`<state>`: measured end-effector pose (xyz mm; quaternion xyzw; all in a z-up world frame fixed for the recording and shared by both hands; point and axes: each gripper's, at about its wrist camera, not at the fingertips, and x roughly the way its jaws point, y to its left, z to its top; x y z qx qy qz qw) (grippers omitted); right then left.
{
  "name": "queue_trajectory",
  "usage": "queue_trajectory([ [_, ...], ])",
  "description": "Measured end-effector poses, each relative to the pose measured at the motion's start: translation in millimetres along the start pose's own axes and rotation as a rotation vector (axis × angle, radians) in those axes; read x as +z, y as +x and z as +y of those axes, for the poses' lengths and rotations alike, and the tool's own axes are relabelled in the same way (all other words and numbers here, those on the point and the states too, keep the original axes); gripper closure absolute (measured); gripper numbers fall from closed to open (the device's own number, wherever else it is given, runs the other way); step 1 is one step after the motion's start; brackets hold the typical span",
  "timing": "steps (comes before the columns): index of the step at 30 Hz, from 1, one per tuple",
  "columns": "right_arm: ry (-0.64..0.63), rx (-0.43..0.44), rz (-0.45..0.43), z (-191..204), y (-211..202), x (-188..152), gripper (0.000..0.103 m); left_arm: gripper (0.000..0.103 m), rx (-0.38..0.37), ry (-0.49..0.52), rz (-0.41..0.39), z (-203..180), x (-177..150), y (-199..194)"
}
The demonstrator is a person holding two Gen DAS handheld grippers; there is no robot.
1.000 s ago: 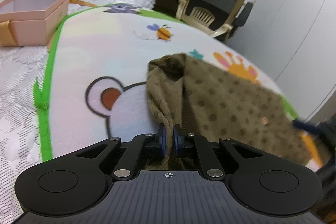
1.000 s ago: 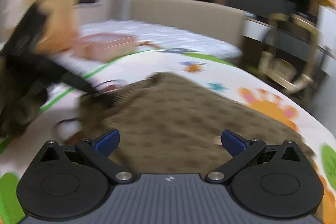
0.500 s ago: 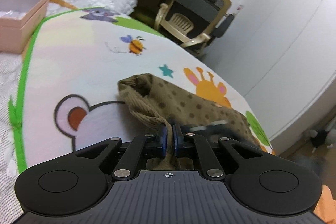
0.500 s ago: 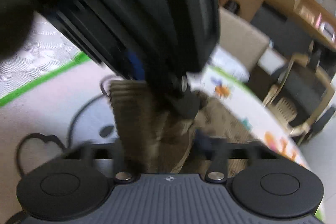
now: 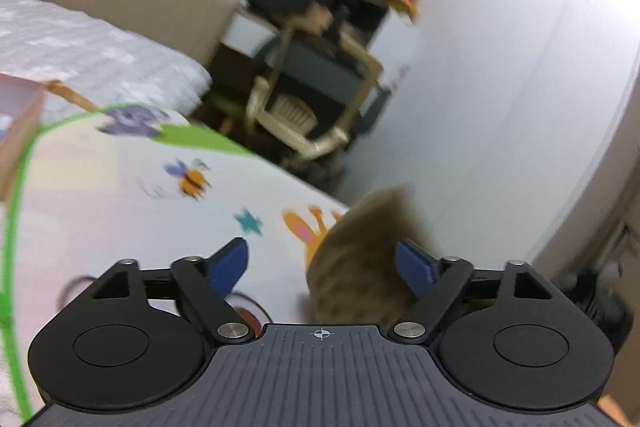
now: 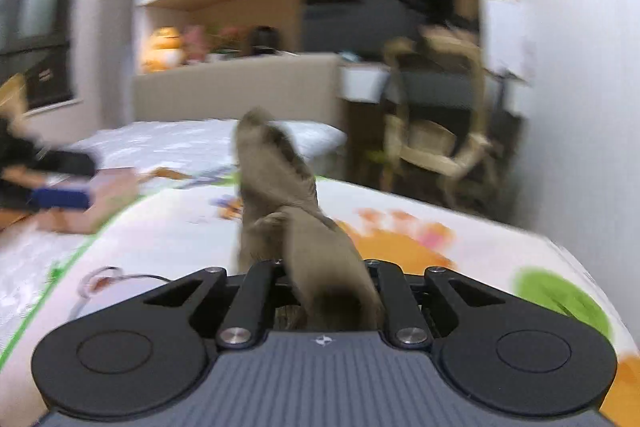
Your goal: Fold clothes
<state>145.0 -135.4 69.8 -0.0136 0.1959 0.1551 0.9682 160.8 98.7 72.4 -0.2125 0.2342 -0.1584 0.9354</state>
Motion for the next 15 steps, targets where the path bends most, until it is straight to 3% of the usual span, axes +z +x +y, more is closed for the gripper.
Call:
queue_trajectory([
  [3, 0.057, -0.091, 0.085, -48, 5, -23, 0.091, 0.01, -0.029, 0.051, 0.096, -25, -10, 37],
  [7, 0.117, -0.105, 0.173, -87, 14, -44, 0.09, 0.01, -0.044, 0.135, 0.192, -61, -20, 96],
  [11, 0.108, -0.127, 0.216, -98, 30, -49, 0.085, 0.016, 0.021, 0.209, 0.231, -83, -35, 146],
  [14, 0.087, -0.169, 0.255, -112, 36, -51, 0.072, 0.015, 0.025, 0.158, 0.284, -80, -46, 170],
  [15, 0.086, -0.183, 0.256, -117, 35, -51, 0.063, 0.015, 0.028, 0.154, 0.29, -78, -47, 173],
])
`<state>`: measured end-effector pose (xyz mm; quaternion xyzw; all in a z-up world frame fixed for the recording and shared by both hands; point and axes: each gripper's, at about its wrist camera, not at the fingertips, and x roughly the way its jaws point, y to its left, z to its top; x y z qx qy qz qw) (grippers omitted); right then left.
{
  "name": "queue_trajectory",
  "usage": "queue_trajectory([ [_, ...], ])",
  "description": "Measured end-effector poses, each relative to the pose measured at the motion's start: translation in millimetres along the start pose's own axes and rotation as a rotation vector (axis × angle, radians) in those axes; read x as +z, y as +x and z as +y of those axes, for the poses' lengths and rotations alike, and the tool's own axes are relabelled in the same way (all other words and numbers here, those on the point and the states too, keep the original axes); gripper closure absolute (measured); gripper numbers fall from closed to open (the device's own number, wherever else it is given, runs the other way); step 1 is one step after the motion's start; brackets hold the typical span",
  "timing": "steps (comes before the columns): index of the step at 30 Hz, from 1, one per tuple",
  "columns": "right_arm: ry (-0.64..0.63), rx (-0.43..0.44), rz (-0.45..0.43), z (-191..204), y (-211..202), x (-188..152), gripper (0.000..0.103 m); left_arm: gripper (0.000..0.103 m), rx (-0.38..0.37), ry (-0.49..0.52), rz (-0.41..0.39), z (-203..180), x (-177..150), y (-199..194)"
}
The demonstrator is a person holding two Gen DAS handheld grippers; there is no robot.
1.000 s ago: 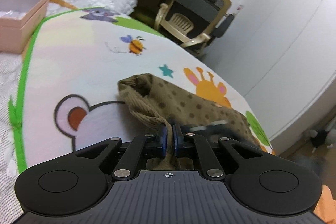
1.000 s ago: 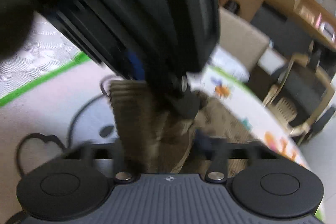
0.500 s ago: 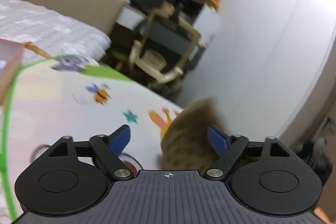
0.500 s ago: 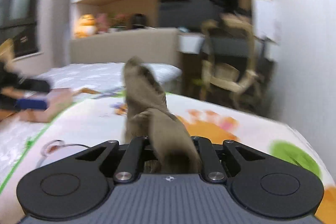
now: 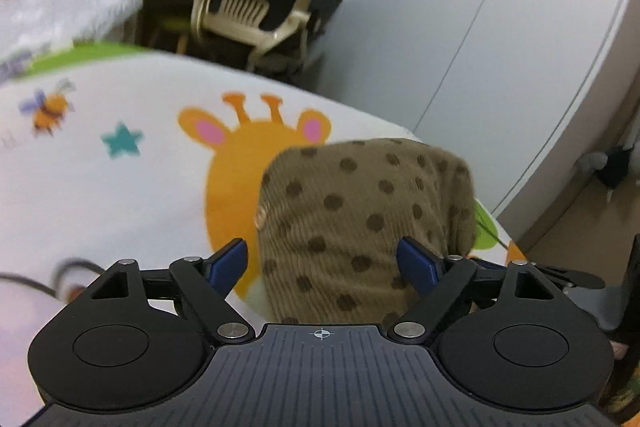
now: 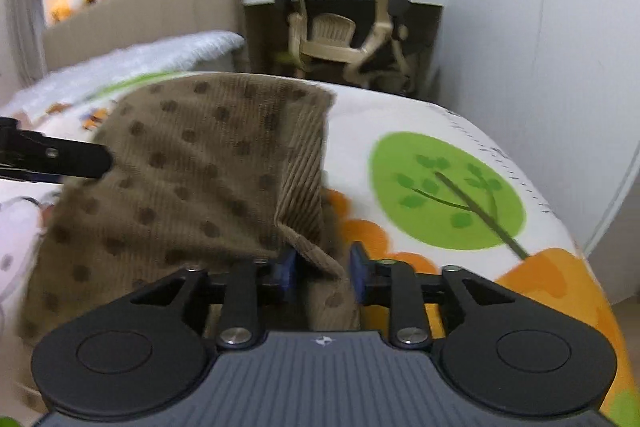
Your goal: Fold clothes
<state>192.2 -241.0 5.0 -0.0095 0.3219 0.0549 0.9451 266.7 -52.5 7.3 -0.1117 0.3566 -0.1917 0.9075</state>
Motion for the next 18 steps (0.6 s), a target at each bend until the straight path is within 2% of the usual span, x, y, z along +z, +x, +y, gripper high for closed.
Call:
queue_trajectory([
  [1, 0.005, -0.01, -0.014, -5, -2, 2, 0.056, 0.014, 0.008, 0.002, 0.004, 1, -1, 2],
  [4, 0.011, -0.012, -0.092, -13, -16, 13, 0.051, 0.012, 0.053, 0.035, 0.012, 0, -5, 7],
  [10, -0.024, 0.1, -0.217, 4, -28, 49, 0.039, 0.009, 0.09, 0.061, 0.053, -6, -12, 18],
  [12, -0.008, 0.162, -0.206, 13, -15, 64, 0.036, 0.008, 0.1, 0.072, 0.056, -8, -11, 20],
  [14, 0.024, 0.204, -0.152, 21, 6, 72, 0.036, 0.008, 0.106, 0.077, 0.058, -8, -11, 21],
  [17, 0.023, 0.178, -0.072, 31, 42, 72, 0.032, 0.007, 0.108, 0.083, 0.058, -8, -11, 22],
  [18, 0.031, 0.172, -0.062, 30, 48, 69, 0.024, 0.007, 0.108, 0.085, 0.056, -9, -11, 23],
])
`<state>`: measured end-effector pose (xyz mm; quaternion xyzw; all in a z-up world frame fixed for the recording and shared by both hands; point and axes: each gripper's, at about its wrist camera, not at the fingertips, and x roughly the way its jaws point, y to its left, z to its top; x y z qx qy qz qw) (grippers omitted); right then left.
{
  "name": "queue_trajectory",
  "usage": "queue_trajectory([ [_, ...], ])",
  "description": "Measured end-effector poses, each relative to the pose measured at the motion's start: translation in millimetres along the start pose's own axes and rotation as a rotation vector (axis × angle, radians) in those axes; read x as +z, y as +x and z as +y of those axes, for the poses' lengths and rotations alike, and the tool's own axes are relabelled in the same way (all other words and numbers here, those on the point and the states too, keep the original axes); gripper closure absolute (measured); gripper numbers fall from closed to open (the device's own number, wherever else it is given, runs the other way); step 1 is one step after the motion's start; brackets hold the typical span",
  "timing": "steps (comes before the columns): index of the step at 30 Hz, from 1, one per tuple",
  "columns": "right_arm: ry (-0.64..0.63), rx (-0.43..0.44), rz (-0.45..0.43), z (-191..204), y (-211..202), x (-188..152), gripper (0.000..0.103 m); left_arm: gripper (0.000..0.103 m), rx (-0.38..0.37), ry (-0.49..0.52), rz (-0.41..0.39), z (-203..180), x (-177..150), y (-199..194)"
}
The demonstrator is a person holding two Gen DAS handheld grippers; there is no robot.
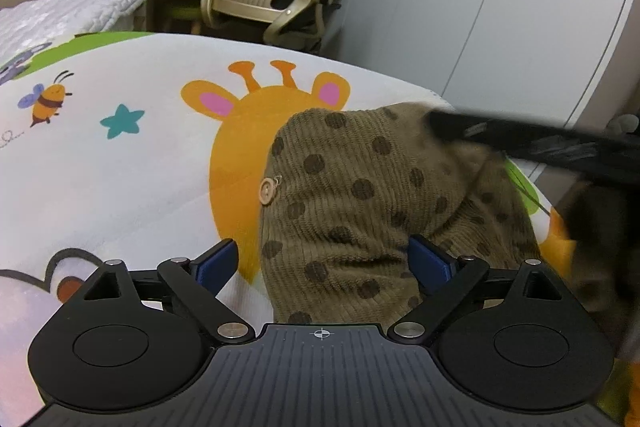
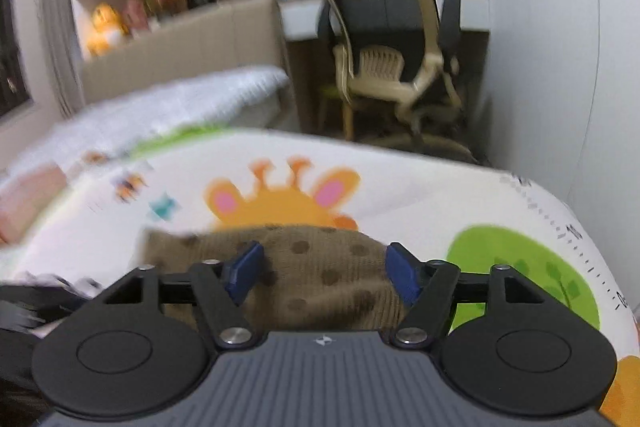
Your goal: Fold clothes
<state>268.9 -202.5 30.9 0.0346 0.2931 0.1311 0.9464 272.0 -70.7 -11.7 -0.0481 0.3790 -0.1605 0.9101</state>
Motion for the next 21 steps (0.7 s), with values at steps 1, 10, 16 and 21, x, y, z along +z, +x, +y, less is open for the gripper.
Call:
queue_trajectory([
  [1, 0.009, -0.006, 0.01, -2, 6, -4, 0.016, 0.007, 0.0, 0.003, -0.002, 0, 0, 0],
  [10, 0.014, -0.036, -0.008, -8, -12, -19, 0.016, 0.005, -0.015, 0.002, -0.006, 4, -2, 3],
  [16, -0.067, -0.12, 0.025, -7, -34, -50, 0.016, 0.005, -0.017, 0.003, -0.007, 2, 2, -2],
  [21, -0.072, -0.156, 0.048, -12, -49, -72, 0.016, 0.022, -0.04, 0.013, -0.136, 0, 21, -42],
])
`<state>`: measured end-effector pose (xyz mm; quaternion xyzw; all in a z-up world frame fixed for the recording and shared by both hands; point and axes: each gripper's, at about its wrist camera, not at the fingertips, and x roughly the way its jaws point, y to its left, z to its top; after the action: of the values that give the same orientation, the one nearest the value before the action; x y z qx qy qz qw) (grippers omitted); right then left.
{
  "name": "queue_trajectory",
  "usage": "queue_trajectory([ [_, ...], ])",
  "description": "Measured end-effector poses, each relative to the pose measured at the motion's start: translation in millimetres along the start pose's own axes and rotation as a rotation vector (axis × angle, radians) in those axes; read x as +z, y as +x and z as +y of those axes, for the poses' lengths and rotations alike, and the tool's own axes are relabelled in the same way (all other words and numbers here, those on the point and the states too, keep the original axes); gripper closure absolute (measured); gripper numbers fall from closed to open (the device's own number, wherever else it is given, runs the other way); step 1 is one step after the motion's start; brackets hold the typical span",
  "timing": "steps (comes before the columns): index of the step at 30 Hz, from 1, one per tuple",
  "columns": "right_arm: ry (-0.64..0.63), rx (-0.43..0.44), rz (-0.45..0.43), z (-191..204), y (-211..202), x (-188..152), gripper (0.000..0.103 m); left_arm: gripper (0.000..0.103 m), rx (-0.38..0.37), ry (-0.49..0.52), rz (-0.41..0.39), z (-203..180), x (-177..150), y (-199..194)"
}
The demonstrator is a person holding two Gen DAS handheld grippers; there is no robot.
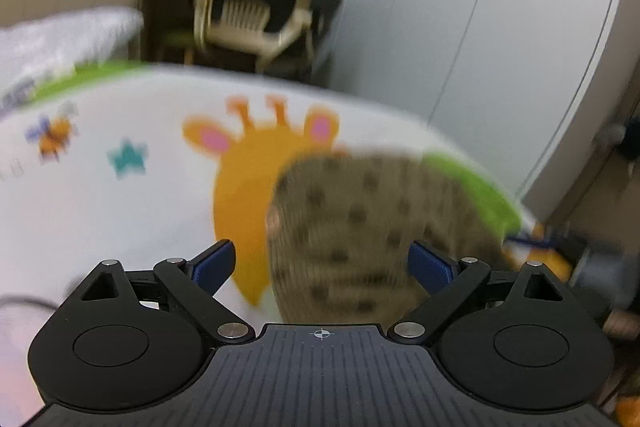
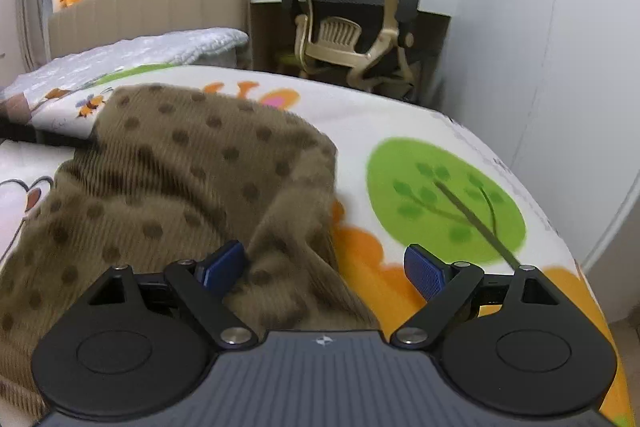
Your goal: Fold clothes
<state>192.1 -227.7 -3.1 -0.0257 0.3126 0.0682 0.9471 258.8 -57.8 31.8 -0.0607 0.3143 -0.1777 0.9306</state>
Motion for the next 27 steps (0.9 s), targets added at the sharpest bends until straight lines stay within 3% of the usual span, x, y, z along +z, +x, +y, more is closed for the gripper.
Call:
queue_trajectory([
  [2, 0.007, 0.005, 0.001, -2, -4, -2, 0.016, 0.042, -0.052, -0.026, -0.048, 1, 14, -11],
  [3, 0.005, 0.007, -0.003, -2, -6, -2, 0.016, 0.048, -0.081, -0.035, -0.056, 0, 20, -12],
  [4, -0.002, 0.007, -0.009, -1, -8, -2, 0.016, 0.051, -0.116, -0.035, -0.049, -1, 24, -9],
  [6, -0.029, 0.007, -0.043, 3, -17, -2, 0.016, 0.067, -0.147, -0.04, 0.012, -1, 25, 10],
  [8, -0.048, 0.059, -0.1, 8, -34, -1, 0.016, 0.067, -0.162, -0.05, 0.067, 0, 23, 32],
  [11, -0.071, 0.209, -0.139, 20, -55, 4, 0.016, 0.068, -0.174, -0.073, 0.105, 6, 19, 56],
  [15, -0.098, 0.342, -0.018, 43, -41, -2, 0.016, 0.068, -0.172, -0.056, 0.126, 2, 19, 63],
  [17, -0.093, 0.337, 0.032, 49, -27, -9, 0.016, 0.068, -0.166, -0.049, 0.122, 0, 19, 59],
  [20, -0.125, 0.33, 0.026, 52, -34, -10, 0.016, 0.065, -0.164, -0.073, 0.088, 4, 19, 42],
  [23, -0.131, 0.337, 0.018, 43, -45, -8, 0.016, 0.034, -0.145, -0.104, 0.027, 13, 12, 11],
  [24, -0.118, 0.336, 0.007, 37, -48, -5, 0.016, 0.028, -0.136, -0.103, 0.009, 15, 6, 1],
  [27, -0.068, 0.321, -0.038, 18, -54, 7, 0.016, 0.032, -0.107, -0.1, 0.002, 20, -19, -15],
])
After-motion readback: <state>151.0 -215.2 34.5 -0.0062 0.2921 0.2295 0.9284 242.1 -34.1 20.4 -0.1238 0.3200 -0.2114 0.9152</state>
